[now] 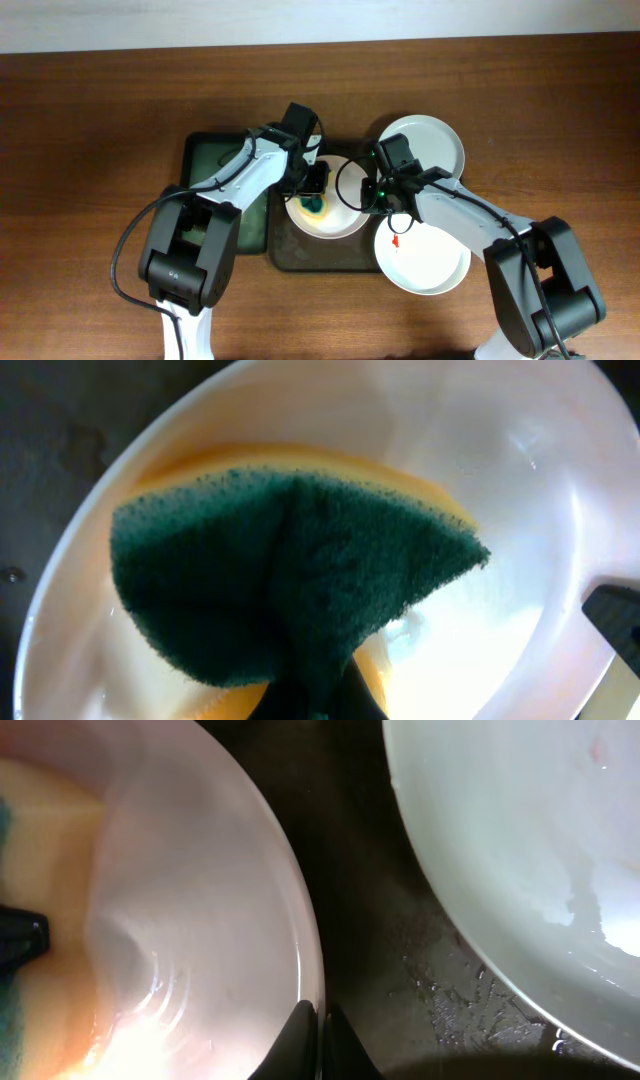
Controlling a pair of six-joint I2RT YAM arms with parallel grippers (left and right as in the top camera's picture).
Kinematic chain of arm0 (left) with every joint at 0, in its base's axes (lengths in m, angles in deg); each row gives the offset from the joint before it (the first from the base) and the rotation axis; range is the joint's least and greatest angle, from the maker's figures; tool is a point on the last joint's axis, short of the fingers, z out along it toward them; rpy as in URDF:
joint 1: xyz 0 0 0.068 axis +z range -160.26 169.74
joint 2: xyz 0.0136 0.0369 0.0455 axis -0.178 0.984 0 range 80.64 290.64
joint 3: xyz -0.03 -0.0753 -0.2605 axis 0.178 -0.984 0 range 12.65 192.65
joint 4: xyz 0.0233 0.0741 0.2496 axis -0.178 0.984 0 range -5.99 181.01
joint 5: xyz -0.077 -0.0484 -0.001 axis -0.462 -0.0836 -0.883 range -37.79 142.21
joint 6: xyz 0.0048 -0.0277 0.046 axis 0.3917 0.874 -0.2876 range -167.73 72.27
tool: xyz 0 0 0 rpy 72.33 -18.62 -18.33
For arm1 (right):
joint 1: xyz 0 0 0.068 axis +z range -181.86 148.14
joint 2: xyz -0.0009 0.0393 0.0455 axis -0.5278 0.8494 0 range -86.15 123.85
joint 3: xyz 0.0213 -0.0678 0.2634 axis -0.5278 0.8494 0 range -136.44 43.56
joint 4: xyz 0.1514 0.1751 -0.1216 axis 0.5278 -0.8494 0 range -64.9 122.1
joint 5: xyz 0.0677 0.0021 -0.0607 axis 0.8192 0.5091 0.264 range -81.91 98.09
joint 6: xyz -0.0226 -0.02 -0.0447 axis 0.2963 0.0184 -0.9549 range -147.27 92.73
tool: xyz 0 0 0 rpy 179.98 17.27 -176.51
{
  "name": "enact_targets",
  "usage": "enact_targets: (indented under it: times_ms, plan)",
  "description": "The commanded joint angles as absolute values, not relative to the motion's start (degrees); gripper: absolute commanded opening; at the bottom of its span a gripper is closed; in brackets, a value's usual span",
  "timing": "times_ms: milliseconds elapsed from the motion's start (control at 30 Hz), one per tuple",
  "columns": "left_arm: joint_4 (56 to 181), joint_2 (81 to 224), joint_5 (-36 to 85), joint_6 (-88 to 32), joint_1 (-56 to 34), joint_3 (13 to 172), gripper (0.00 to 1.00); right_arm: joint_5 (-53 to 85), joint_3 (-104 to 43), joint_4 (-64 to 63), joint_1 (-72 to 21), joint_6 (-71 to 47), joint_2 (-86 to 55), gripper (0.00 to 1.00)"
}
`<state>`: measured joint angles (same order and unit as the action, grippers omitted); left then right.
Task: Clean dirty plates on tray and stack at the side
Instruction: 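Scrub the pink plate with the sponge in the left gripper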
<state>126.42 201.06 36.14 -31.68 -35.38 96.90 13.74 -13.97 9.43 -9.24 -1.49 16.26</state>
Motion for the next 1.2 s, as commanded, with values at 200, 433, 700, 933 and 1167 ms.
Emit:
enact_targets:
  times_ms: [200,433,700,933,1167]
  plan:
    - [120.65,204.87,33.86,-37.91,-36.08,95.83,0.0,16.24,-14.85,9.64,-8.72,-1.56,16.67,0.04]
    - [115.69,204.87,31.39,-38.69,-36.08,95.85,0.0,16.69,-14.85,9.64,-8.72,-1.95,16.67,0.04]
    - [110.31,204.69,31.39,-38.69,-35.69,98.91,0.0,16.69,-14.85,9.62,-8.72,-1.95,16.67,0.04]
    - [111.49,201.79,31.39,-38.69,-33.48,106.73,0.0,16.69,-14.85,9.6,-8.72,-1.95,16.67,0.04]
    - [120.35,191.03,33.19,-38.87,-30.86,109.29,0.0,16.69,-14.85,9.6,-8.72,-1.95,16.67,0.04]
